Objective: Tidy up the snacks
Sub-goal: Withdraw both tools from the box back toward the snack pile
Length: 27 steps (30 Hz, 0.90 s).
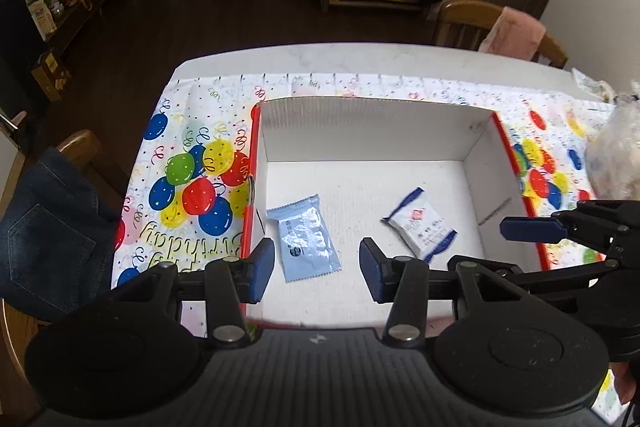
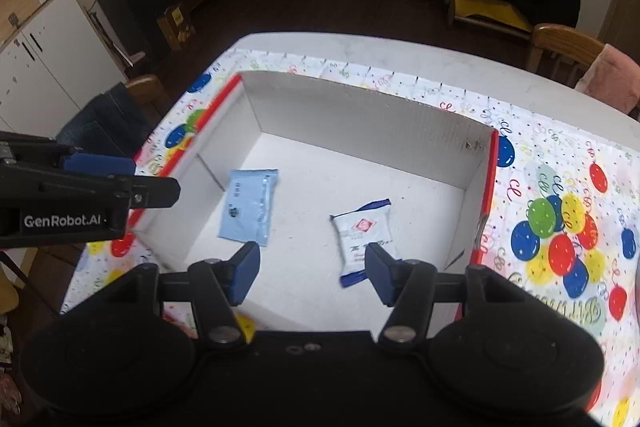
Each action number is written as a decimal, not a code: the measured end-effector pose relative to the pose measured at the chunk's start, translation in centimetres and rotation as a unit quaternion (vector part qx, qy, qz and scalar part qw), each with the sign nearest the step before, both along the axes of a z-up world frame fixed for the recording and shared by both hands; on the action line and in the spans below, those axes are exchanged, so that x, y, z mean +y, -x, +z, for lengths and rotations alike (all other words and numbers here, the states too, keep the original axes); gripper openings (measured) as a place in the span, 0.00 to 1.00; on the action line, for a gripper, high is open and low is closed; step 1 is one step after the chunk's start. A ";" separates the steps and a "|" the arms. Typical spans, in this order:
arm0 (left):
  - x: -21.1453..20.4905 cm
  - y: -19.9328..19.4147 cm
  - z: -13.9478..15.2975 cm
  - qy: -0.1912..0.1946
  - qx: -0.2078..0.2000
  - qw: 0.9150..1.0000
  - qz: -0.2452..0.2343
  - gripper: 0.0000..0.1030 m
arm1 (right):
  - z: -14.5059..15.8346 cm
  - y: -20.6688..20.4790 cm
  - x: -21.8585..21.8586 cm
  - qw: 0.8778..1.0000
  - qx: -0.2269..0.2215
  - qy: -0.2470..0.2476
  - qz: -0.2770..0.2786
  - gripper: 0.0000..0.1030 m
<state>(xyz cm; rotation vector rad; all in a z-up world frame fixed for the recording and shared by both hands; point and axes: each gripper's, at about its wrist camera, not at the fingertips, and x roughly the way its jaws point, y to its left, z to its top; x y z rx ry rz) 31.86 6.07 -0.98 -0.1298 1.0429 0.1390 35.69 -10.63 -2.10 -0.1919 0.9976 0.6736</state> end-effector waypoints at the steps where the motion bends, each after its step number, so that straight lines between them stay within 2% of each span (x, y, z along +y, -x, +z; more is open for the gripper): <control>1: 0.0 0.6 0.3 -0.001 -0.005 1.000 -0.003 0.45 | 0.3 0.6 -0.1 1.000 -0.003 -0.003 -0.001 0.57; 4: -0.2 2.4 1.1 -0.007 -0.020 1.000 -0.015 0.45 | 1.3 2.7 -0.3 1.000 -0.012 -0.015 -0.008 0.62; 8: -0.3 5.0 2.0 -0.007 -0.037 0.999 -0.030 0.45 | 2.3 5.0 -0.7 0.999 -0.022 -0.031 -0.014 0.63; 12: 0.0 7.3 2.4 0.000 -0.047 0.998 -0.040 0.48 | 3.0 7.5 -1.0 0.998 -0.031 -0.044 -0.012 0.68; 15: 0.0 8.9 2.7 0.000 -0.057 0.997 -0.046 0.49 | 3.1 8.9 -1.4 0.998 -0.035 -0.051 -0.017 0.69; 17: 0.1 10.1 2.8 0.002 -0.062 0.997 -0.051 0.51 | 3.2 9.8 -1.7 0.998 -0.035 -0.057 -0.021 0.71; 19: 0.3 11.2 2.9 0.006 -0.069 0.996 -0.051 0.58 | 3.3 10.7 -2.0 0.997 -0.037 -0.062 -0.024 0.74; 21: 0.6 12.2 2.9 0.013 -0.074 0.996 -0.051 0.61 | 3.3 11.5 -2.4 0.997 -0.040 -0.067 -0.027 0.80; 25: 0.9 14.4 2.6 0.011 -0.083 0.995 -0.048 0.62 | 3.1 13.2 -3.4 0.995 -0.047 -0.075 -0.036 0.82; 27: 1.0 15.9 2.5 0.002 -0.100 0.994 -0.036 0.65 | 2.8 14.1 -3.9 0.995 -0.053 -0.076 -0.043 0.84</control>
